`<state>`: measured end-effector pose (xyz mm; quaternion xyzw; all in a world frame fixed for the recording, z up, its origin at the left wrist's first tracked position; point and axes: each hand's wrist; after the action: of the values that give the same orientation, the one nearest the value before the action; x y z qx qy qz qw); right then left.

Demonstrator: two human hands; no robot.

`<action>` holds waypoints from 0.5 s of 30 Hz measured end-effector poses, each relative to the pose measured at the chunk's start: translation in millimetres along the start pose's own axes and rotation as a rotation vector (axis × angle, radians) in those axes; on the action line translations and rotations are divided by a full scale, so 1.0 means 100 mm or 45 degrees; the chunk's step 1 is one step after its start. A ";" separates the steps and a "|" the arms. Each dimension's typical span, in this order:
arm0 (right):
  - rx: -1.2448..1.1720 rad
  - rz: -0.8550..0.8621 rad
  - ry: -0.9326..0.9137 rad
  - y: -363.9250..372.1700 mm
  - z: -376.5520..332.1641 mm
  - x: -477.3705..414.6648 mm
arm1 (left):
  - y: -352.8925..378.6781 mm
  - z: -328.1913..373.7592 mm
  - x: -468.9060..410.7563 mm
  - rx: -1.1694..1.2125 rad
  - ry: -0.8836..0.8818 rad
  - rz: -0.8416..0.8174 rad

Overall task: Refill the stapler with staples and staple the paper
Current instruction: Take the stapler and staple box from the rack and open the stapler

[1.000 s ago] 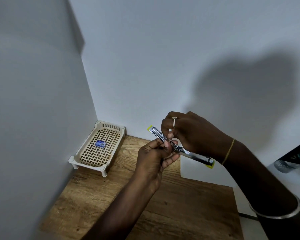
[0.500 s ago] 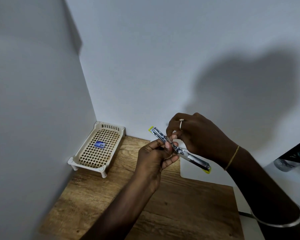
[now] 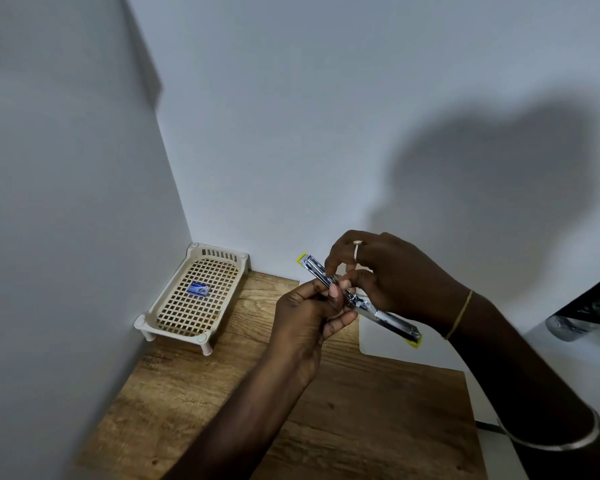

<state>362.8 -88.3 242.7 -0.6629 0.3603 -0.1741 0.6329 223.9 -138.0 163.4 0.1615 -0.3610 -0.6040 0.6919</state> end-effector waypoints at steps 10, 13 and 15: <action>-0.083 0.014 0.074 -0.06 0.05 0.11 | -0.06 0.04 -0.08 0.030 0.055 0.037; -0.156 0.031 0.098 -0.06 0.07 0.17 | -0.07 0.06 -0.12 0.027 0.094 0.040; -0.213 0.072 0.125 -0.06 0.08 0.18 | -0.08 0.06 -0.14 0.046 0.112 0.026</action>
<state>382.5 -95.5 243.0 -0.6936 0.4228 -0.1576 0.5616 213.9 -125.7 158.0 0.1968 -0.3427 -0.5826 0.7102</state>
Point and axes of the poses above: each hand's wrist, its own x-axis away from the middle knuckle, its own y-axis out of the palm, z = x × y, and after that the axes turned 7 degrees about x, right-handed
